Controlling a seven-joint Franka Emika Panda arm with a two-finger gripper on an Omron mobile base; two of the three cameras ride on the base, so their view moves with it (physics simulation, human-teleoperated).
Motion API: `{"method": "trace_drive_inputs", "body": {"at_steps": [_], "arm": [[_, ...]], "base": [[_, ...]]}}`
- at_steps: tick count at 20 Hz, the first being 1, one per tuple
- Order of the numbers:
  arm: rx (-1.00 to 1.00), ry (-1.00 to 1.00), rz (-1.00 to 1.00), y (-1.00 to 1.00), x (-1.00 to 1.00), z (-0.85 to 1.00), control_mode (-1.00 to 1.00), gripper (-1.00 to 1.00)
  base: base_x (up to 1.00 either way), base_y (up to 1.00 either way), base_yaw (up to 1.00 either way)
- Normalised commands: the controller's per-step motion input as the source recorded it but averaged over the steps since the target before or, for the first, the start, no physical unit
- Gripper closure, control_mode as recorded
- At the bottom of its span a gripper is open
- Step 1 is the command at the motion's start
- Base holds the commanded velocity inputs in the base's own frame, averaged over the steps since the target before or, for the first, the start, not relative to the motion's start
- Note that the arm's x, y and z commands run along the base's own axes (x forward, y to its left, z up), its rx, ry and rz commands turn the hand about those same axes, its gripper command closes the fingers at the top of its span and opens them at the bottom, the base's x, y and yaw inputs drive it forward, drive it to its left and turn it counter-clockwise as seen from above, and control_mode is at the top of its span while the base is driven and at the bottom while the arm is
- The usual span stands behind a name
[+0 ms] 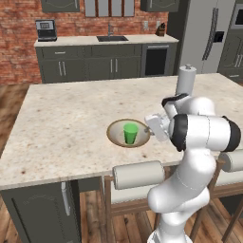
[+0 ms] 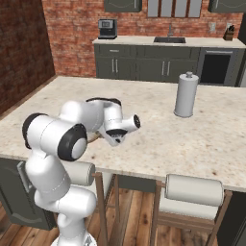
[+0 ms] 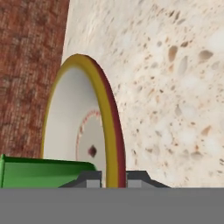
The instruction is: Place the cup inside the bowl on the dining table and move the bowl to any counter.
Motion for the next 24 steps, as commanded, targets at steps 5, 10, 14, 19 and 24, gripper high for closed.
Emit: {"method": "trace_drive_inputs", "body": {"at_steps": [5, 10, 14, 19, 24], "arm": [[0.0, 0.16, 0.0, 0.0, -0.2, 0.59, -1.0, 1.0], [0.0, 0.14, 0.0, 0.0, -0.27, 0.4, -1.0, 1.0], [0.0, 0.01, 0.0, -0.02, -0.31, 0.23, -1.0, 1.0], [0.0, 0.0, 0.0, -0.04, -0.39, 0.15, -1.0, 1.0], [0.0, 0.0, 0.0, -0.06, -0.3, 0.16, -1.0, 1.0]], "base": [[0.0, 0.0, 0.0], [0.0, 0.0, 0.0], [0.0, 0.0, 0.0], [0.0, 0.0, 0.0], [0.0, 0.0, 0.0]]}}
